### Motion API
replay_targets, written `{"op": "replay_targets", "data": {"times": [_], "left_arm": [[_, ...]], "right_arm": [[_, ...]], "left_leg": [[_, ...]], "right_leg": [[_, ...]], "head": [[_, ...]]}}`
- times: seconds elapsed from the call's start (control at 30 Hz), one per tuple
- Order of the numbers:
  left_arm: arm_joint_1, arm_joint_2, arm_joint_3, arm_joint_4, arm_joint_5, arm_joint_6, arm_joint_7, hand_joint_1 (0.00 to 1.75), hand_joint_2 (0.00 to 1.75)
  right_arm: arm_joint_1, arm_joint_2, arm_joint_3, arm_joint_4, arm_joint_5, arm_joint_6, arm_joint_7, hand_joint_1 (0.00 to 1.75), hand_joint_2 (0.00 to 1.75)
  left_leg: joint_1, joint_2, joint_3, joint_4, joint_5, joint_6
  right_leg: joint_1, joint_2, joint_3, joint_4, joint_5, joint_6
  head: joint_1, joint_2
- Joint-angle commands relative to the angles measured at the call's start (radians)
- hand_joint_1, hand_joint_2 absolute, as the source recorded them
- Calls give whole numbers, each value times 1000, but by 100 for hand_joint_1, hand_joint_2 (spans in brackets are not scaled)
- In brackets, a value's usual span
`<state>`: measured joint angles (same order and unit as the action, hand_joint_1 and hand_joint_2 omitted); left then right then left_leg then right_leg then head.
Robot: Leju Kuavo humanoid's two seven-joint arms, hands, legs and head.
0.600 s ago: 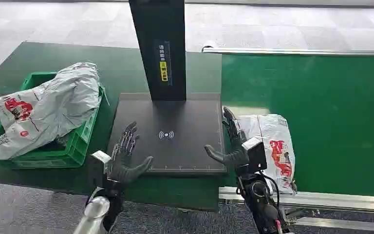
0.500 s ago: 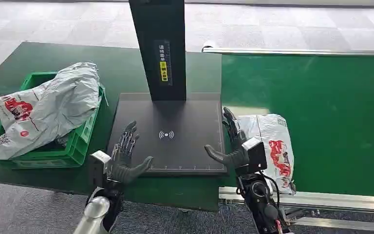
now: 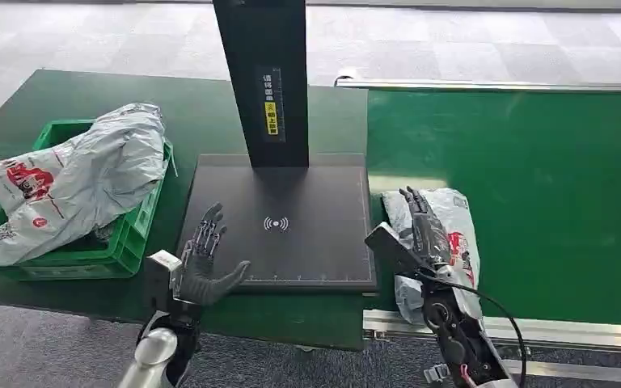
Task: Moved the parcel from conveyor to table for the left to box.
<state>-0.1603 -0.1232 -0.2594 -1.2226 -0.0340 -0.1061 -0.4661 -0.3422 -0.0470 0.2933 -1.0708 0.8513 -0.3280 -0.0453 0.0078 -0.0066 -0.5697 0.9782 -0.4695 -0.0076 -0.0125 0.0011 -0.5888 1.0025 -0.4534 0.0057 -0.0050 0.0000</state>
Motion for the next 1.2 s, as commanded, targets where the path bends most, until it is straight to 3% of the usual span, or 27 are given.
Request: {"op": "replay_targets", "data": {"times": [0.03,0.1,0.13,0.47,0.57,0.77,0.8,1.1,1.2], "left_arm": [[13,10,26,11,-36,-14,13,0,175],[16,11,29,12,-37,-16,11,0,175],[16,13,28,14,-43,-22,11,0,175],[16,13,28,14,-43,-22,11,0,175],[13,15,27,14,-46,-20,13,0,175],[16,13,27,0,-42,-16,25,0,175],[27,15,26,-13,-42,-14,27,0,175],[61,15,37,-61,-47,-13,35,0,175],[70,18,46,-72,-49,-13,37,0,175]], "right_arm": [[132,-107,-135,-63,283,176,171,0,175],[150,-123,-130,-60,303,224,188,0,175],[163,-147,-109,-60,298,317,194,0,175],[166,-151,-109,-55,298,315,193,0,175],[162,-234,11,22,272,518,130,0,175],[75,-209,107,215,218,552,68,2,175],[51,-203,126,249,200,517,54,175,175],[34,-216,151,195,180,448,56,175,175],[16,-205,138,185,170,330,32,175,175]], "left_leg": [[1,-8,5,-3,0,0],[1,-7,3,-2,0,0],[1,-6,3,-2,-1,0],[0,-2,2,-1,-1,1],[0,-2,2,-1,-1,1],[2,-1,5,-2,-1,1],[2,0,6,-2,-1,1],[2,2,14,-2,-3,0],[2,1,15,-3,-2,1]], "right_leg": [[1,-9,8,-5,-2,0],[1,-6,6,-3,-2,0],[1,-4,6,-3,-1,0],[1,-2,4,-2,0,0],[1,-2,4,-2,-1,0],[2,-1,7,-3,0,0],[2,-1,8,-4,0,0],[2,2,14,-3,0,-1],[2,0,16,-5,0,-1]], "head": [[0,0],[0,0],[0,0],[0,0],[0,0],[0,0],[0,0],[0,0],[0,0]]}}
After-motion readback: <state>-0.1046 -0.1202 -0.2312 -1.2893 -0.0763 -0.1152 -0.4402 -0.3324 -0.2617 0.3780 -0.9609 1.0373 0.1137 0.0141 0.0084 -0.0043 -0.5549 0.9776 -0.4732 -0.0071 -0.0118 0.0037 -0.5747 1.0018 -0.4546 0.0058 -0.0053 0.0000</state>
